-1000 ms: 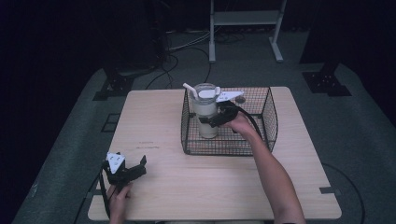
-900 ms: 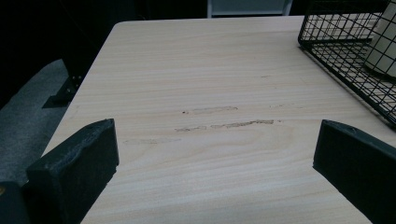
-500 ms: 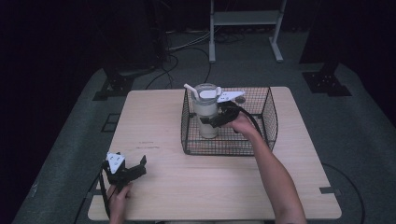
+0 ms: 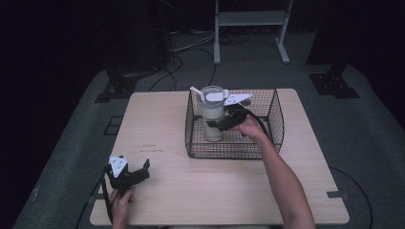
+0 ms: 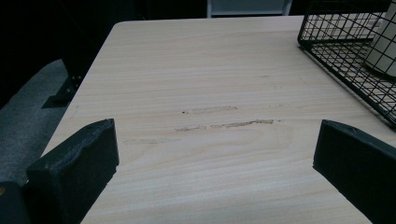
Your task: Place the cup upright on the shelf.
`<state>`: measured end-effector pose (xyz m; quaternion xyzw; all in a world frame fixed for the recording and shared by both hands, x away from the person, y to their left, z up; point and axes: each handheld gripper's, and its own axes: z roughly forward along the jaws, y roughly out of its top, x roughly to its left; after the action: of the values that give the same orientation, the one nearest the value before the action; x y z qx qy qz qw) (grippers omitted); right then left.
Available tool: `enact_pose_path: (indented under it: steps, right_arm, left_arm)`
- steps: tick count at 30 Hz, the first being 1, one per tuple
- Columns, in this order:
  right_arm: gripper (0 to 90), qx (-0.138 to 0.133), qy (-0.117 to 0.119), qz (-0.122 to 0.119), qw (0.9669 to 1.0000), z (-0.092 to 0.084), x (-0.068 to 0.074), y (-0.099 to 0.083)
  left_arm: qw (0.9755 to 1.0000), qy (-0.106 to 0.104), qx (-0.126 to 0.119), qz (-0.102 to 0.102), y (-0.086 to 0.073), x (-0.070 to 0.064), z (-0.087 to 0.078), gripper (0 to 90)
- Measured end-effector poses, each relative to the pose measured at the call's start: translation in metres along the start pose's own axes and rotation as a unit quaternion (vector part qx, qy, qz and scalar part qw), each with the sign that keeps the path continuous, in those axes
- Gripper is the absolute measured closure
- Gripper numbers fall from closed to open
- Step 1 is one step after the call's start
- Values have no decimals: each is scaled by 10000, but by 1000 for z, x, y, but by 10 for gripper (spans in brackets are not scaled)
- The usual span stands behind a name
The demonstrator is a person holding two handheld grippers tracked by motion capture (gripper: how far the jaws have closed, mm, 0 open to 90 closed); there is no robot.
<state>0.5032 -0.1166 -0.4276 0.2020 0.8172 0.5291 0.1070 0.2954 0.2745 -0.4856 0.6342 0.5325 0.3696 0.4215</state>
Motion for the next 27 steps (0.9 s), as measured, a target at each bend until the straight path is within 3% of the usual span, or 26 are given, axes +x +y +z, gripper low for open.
enact_pose_path:
  steps: [27]
  right_arm:
    - [77,41,-49,-174,9998,-9,2,-2]
  left_arm:
    - [10000,18,-5,12,0,-1,1,0]
